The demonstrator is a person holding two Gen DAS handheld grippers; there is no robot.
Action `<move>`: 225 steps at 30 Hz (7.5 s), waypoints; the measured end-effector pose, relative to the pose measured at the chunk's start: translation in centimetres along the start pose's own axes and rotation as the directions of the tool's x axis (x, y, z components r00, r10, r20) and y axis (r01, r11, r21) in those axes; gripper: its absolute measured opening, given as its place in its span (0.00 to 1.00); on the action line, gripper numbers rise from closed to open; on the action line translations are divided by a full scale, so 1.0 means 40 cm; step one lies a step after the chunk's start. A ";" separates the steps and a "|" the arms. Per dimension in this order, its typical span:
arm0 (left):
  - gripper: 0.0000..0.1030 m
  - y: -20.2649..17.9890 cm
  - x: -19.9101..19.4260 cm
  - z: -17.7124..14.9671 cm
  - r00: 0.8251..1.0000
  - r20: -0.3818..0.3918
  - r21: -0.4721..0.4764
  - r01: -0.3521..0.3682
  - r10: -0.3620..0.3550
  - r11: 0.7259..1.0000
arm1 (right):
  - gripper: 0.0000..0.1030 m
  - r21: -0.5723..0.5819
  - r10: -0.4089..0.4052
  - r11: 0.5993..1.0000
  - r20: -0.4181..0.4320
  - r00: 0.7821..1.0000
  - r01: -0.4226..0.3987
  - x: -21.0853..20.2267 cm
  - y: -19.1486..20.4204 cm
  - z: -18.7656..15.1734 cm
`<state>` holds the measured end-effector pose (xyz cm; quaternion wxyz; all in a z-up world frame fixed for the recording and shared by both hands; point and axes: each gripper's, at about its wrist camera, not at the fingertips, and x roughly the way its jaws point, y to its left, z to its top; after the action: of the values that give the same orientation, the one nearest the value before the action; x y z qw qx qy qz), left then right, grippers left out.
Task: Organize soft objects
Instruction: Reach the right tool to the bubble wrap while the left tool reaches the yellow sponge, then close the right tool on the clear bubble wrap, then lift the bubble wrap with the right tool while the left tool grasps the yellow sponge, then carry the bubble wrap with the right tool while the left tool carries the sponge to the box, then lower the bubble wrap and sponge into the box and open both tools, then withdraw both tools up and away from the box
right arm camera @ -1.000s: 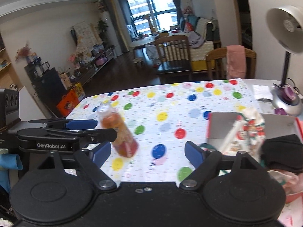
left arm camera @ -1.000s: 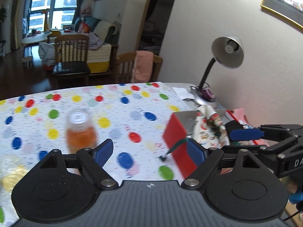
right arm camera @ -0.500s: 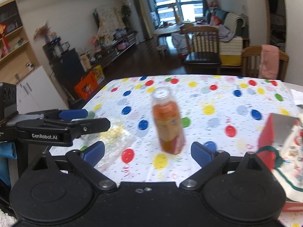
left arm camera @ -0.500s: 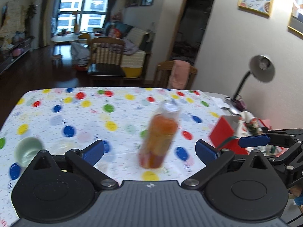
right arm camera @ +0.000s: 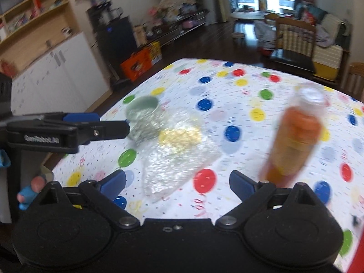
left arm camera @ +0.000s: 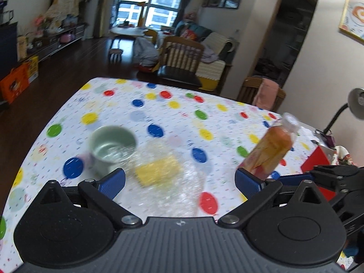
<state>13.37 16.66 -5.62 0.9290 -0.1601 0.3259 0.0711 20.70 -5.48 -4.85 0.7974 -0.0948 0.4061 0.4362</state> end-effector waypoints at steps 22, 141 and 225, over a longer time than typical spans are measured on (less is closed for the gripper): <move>1.00 0.189 0.035 -0.069 0.987 -0.064 -0.131 -0.152 0.145 0.980 | 0.97 -0.182 -0.034 0.983 -0.137 0.990 0.009 0.394 0.111 0.030; 0.35 -0.534 0.101 0.178 0.930 -0.259 0.438 0.354 -0.261 0.827 | 0.03 0.304 -0.348 0.909 0.179 0.920 0.285 -0.455 -0.282 -0.214; 0.69 -1.167 0.315 -0.017 0.833 -0.447 0.401 0.511 -0.325 0.760 | 0.44 0.502 -0.479 0.749 -0.038 0.877 0.432 -0.682 -0.754 -0.393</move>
<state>33.79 -27.04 -2.33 0.8555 0.0090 0.4482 -0.2591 27.22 -48.46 -1.31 0.8945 0.0374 0.4308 0.1133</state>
